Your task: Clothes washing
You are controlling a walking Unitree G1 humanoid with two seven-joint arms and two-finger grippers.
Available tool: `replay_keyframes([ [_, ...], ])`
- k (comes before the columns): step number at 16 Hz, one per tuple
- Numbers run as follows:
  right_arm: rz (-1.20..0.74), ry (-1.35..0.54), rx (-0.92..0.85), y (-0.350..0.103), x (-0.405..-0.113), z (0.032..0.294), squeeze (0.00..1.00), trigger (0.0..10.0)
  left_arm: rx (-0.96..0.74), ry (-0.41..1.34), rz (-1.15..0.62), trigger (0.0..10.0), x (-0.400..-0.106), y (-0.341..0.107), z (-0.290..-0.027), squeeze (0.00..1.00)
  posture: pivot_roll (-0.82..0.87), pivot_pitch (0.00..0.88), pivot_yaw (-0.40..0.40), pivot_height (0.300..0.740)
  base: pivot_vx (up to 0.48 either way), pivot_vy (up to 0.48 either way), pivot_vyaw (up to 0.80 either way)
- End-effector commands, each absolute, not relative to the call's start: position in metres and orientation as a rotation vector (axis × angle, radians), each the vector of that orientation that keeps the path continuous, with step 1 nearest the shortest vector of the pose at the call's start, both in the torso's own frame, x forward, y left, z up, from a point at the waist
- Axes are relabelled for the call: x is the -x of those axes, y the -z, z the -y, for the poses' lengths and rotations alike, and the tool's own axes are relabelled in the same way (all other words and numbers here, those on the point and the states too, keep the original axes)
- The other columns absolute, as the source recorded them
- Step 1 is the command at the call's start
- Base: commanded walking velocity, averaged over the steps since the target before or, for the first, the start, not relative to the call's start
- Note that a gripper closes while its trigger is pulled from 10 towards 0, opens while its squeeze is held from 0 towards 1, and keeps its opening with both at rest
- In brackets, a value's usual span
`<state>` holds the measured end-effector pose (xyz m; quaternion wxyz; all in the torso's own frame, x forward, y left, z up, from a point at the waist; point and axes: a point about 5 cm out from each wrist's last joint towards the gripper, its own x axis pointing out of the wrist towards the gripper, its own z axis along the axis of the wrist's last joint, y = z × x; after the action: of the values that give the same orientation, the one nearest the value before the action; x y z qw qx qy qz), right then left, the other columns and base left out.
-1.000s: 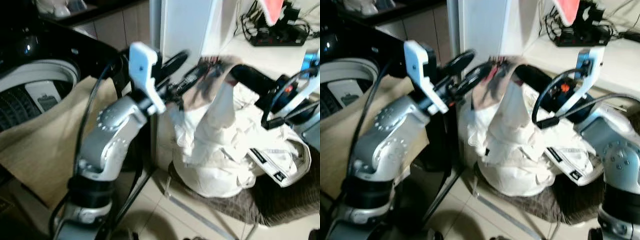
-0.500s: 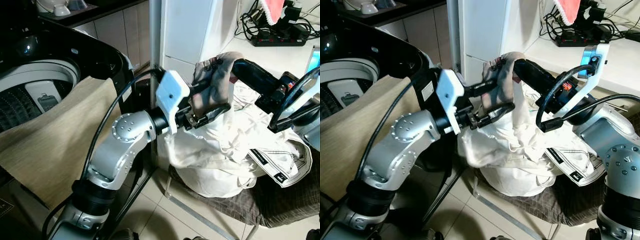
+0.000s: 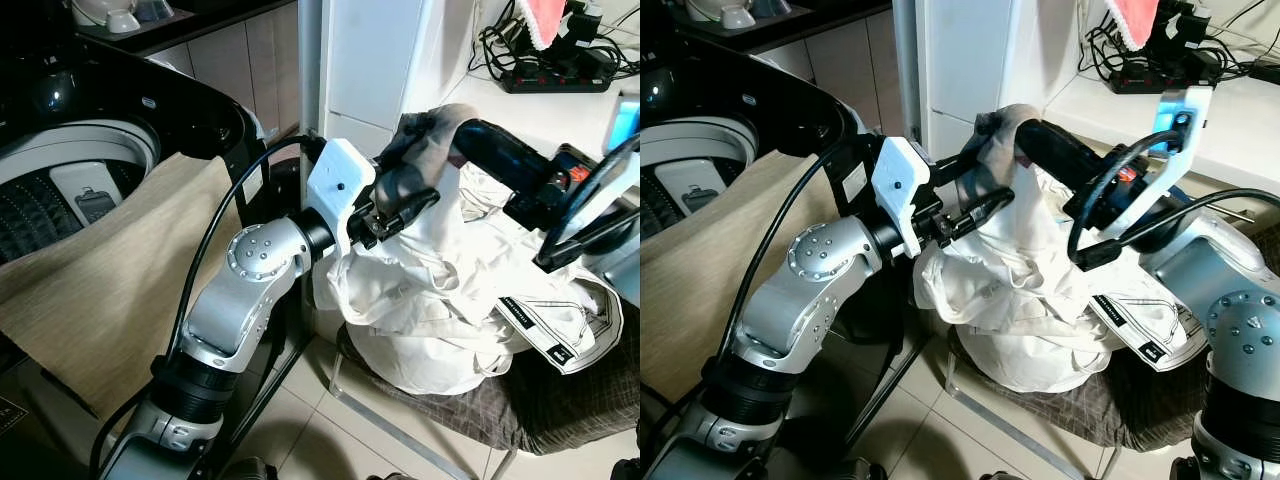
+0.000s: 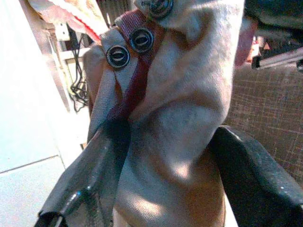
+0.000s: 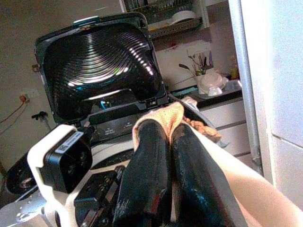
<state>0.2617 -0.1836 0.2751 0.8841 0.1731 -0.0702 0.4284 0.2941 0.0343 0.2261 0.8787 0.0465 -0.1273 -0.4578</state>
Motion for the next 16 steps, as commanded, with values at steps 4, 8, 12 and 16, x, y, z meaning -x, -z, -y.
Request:
replay_keyframes([
  [4, 0.155, -0.913, -0.34, -0.28, -0.258, 0.179, 0.0, 0.0, -0.092, 0.92, 0.305, 0.0, -0.298, -0.234, -0.037, 0.0, -0.11, 0.0, 0.002, 0.74, 0.0, 0.0, 0.0],
  [8, 0.147, -0.907, -0.337, -0.28, -0.26, 0.179, 0.0, 0.0, -0.067, 0.883, 0.313, 0.0, -0.302, -0.236, -0.041, 0.0, -0.1, 0.0, 0.0, 0.74, 0.0, 0.0, 0.0],
  [12, 0.149, -0.902, -0.338, -0.28, -0.26, 0.178, 0.0, 0.0, -0.048, 0.862, 0.308, 0.0, -0.304, -0.235, -0.044, 0.0, -0.1, 0.0, 0.002, 0.74, 0.0, 0.0, 0.0],
  [16, 0.149, -0.903, -0.33, -0.281, -0.26, 0.178, 0.0, 0.0, -0.043, 0.836, 0.319, 0.0, -0.307, -0.237, -0.046, 0.0, -0.11, 0.0, 0.001, 0.74, 0.0, 0.0, 0.0],
])
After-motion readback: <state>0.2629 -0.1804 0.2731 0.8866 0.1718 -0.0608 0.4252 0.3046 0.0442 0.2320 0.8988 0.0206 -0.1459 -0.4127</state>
